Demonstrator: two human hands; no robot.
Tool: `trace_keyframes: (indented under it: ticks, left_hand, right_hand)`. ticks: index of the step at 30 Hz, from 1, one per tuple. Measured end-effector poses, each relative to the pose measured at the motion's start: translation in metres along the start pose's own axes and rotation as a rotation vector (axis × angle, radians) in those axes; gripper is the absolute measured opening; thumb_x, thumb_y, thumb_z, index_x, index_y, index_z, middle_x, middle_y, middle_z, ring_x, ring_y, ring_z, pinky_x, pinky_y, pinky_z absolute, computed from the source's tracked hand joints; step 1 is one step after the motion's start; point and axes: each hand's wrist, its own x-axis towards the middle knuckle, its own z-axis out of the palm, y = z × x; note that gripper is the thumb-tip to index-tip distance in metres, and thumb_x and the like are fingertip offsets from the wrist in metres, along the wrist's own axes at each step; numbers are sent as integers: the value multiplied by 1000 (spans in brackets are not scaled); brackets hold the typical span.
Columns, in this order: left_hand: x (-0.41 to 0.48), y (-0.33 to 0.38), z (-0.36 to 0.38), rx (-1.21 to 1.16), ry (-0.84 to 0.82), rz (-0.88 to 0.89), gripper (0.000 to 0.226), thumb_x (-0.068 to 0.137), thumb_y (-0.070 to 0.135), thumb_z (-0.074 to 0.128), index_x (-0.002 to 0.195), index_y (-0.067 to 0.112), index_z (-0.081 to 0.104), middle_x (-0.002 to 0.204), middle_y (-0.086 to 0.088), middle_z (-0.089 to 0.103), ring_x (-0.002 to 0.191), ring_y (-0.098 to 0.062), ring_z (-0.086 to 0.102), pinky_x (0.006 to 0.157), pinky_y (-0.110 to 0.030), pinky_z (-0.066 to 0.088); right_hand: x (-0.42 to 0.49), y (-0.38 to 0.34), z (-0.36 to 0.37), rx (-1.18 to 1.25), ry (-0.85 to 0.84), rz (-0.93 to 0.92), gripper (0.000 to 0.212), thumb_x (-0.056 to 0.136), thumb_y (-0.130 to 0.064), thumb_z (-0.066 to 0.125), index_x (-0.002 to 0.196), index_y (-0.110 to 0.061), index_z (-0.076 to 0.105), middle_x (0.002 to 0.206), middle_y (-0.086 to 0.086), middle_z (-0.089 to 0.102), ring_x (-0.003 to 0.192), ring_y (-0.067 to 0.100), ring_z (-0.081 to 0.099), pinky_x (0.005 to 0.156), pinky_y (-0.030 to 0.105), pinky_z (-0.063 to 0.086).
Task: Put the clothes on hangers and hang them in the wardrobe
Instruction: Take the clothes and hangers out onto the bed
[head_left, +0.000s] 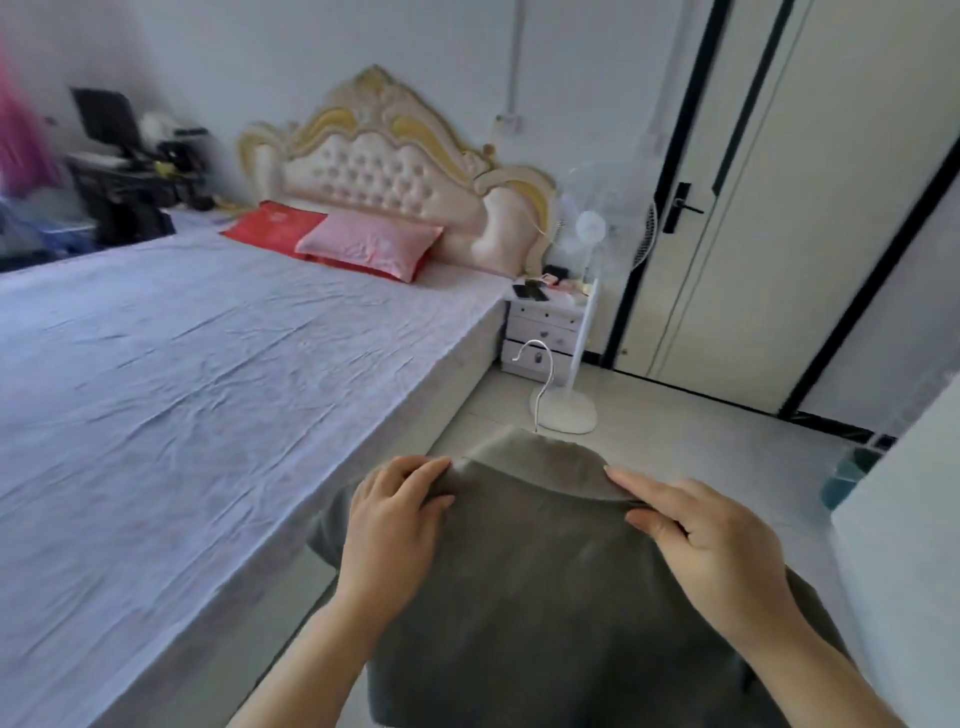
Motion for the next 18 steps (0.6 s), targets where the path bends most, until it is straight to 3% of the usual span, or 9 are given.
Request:
trace_keyframes:
  ticks: [6, 14, 18]
  left_hand:
    - [40, -98, -53, 135, 140, -138, 31, 81, 10, 69, 111, 14, 67, 107, -5, 63, 98, -29, 57, 91, -41, 43]
    - [65, -198, -96, 325, 289, -379, 33, 80, 21, 58, 109, 11, 68, 105, -8, 65, 95, -32, 60, 89, -45, 47]
    - [78, -232, -112, 419, 405, -497, 28, 80, 13, 65, 106, 8, 69, 101, -10, 66, 91, -33, 62, 87, -46, 48]
  right_hand:
    - [95, -53, 104, 221, -106, -98, 44, 74, -14, 75, 112, -34, 65, 64, -15, 56, 57, 3, 49, 50, 18, 39]
    - [207, -115, 234, 478, -285, -328, 41, 76, -17, 73, 111, -37, 65, 74, -19, 62, 69, 2, 55, 57, 11, 40]
    - [260, -153, 294, 579, -421, -422, 43, 79, -20, 70, 111, -47, 57, 86, -10, 69, 74, 9, 61, 63, 23, 48]
